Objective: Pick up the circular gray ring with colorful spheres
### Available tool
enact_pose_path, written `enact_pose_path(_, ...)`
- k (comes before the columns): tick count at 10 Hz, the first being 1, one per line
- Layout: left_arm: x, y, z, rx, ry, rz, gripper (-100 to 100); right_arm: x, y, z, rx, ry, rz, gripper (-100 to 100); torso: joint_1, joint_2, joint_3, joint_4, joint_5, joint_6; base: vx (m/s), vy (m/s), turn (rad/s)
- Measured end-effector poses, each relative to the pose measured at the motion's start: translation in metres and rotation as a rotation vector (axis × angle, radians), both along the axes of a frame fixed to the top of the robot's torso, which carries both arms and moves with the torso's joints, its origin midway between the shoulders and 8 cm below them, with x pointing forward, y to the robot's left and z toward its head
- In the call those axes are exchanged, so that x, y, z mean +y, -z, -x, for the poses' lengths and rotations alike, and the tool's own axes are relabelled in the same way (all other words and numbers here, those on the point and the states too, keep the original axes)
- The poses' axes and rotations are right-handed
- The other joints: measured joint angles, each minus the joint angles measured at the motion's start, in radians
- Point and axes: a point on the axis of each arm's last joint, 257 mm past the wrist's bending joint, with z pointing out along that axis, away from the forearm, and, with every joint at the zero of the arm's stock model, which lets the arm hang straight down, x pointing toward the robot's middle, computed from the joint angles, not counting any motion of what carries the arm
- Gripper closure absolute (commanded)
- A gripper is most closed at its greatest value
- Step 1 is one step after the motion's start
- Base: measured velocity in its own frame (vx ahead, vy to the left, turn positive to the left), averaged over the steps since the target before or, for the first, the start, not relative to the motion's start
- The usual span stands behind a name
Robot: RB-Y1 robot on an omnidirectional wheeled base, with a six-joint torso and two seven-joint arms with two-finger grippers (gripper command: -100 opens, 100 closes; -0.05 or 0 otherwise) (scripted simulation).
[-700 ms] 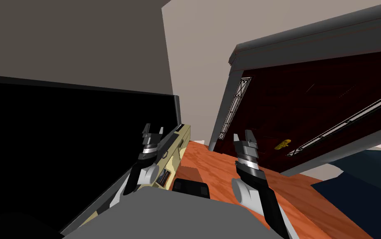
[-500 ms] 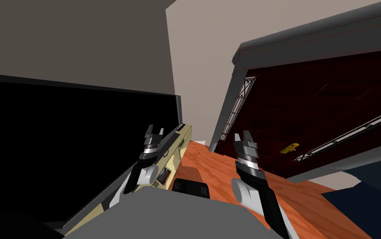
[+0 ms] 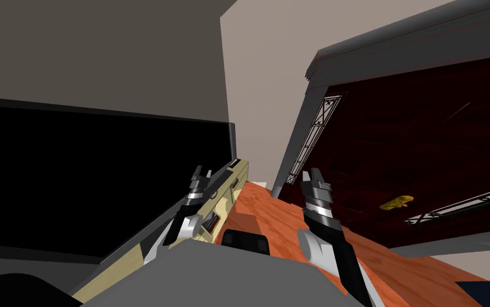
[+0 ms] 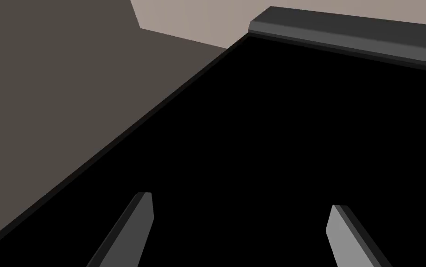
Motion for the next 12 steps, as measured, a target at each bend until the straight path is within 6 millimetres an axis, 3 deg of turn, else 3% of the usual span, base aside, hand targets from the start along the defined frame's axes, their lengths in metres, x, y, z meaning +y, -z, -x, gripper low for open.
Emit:
enact_pose_path(7, 0.03, 0.078, -0.009, 0.162, -0.045, -0.006, -100, 0.0, 0.0, 0.0, 0.0, 0.0, 0.0, 0, 0.002, -0.001, -0.001, 0.0, 0.0, 0.0, 0.026, -0.056, 0.109)
enact_pose_path(12, 0.066, 0.144, -0.012, 0.293, -0.095, 0.003, -100, 0.0, 0.0, 0.0, 0.0, 0.0, 0.0, 0, 0.003, -0.002, -0.001, 0.0, 0.0, 0.0, 0.04, -0.057, 0.094)
